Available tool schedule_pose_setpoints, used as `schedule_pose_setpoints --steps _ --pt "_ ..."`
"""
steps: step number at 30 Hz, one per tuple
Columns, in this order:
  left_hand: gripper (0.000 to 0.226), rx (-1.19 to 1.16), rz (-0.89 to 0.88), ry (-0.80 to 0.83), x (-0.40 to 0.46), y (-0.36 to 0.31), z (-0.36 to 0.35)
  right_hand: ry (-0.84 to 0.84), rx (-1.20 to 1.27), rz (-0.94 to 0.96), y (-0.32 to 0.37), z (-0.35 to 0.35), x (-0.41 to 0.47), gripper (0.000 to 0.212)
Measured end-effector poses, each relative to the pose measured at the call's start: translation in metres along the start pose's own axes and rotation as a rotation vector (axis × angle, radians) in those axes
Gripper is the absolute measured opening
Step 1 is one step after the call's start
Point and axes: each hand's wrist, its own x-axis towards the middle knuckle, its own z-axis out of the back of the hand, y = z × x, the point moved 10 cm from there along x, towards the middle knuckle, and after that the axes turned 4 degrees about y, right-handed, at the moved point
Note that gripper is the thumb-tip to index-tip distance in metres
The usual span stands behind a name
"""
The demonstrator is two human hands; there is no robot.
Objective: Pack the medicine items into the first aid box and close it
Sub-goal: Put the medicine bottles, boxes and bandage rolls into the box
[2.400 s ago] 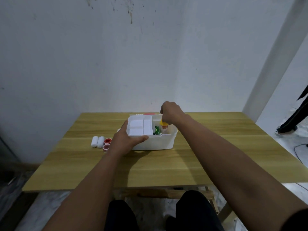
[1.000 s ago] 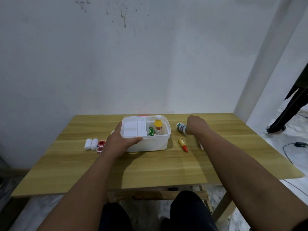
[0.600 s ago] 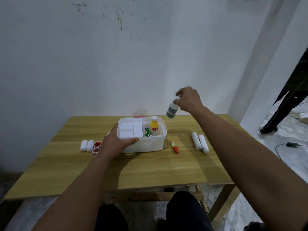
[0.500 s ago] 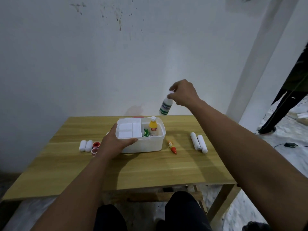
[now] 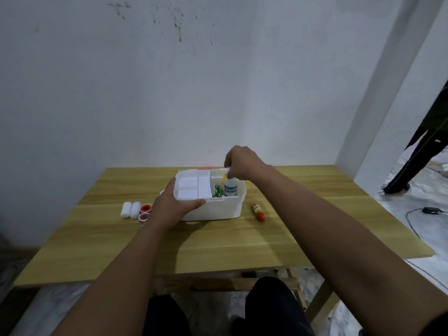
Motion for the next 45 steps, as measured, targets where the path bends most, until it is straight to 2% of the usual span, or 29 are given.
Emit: schedule_pose_setpoints --steps 5,9,12,14,16,19,21,25,28,32,35,40,42,45 --pt "0.112 0.011 0.04 -0.011 0.001 0.007 0.001 0.046 -0.002 -0.029 -0.013 -0.026 0.0 0.03" --pt "0.113 0.017 0.045 -0.003 0.001 0.008 0.001 0.077 0.176 -0.068 -0.025 -0.021 -0.003 0.038" --pt "0.111 0.008 0.034 0.0 0.001 0.007 0.001 -0.016 0.342 -0.11 -0.04 -0.005 -0.008 0.025" --pt "0.109 0.007 0.034 -0.008 0.0 0.007 0.001 -0.111 0.367 -0.155 -0.054 0.007 -0.014 0.013" --pt "0.108 0.009 0.03 -0.009 0.0 0.005 0.002 -0.132 0.305 -0.223 -0.071 0.006 -0.019 0.018" --pt "0.104 0.004 0.021 -0.006 -0.001 0.004 0.001 -0.029 0.174 -0.334 -0.096 -0.013 -0.027 0.018" --pt "0.101 -0.007 0.015 -0.012 -0.001 0.003 0.002 0.122 0.154 -0.418 -0.108 -0.034 -0.037 0.013" --pt "0.097 -0.017 0.007 -0.029 -0.001 0.0 0.003 0.456 0.141 -0.53 -0.121 -0.078 -0.065 0.039" --pt "0.098 -0.015 0.001 -0.021 -0.001 0.0 0.001 0.507 0.1 -0.509 -0.119 -0.091 -0.069 0.031" --pt "0.102 -0.003 0.008 -0.014 -0.001 0.002 0.002 0.428 0.098 -0.5 -0.122 -0.084 -0.062 0.025" --pt "0.101 -0.001 0.007 -0.015 0.0 0.001 0.001 0.291 0.114 -0.479 -0.118 -0.052 -0.052 0.016" --pt "0.105 0.01 0.017 -0.011 0.002 0.005 -0.001 -0.01 0.148 -0.339 -0.091 0.025 -0.029 0.03" --pt "0.103 0.0 0.012 -0.012 0.001 0.005 0.0 -0.059 0.215 -0.263 -0.072 0.046 -0.024 0.021" --pt "0.1 -0.011 -0.009 -0.018 0.001 0.003 0.0 -0.05 0.299 -0.178 -0.041 0.058 -0.018 0.021"
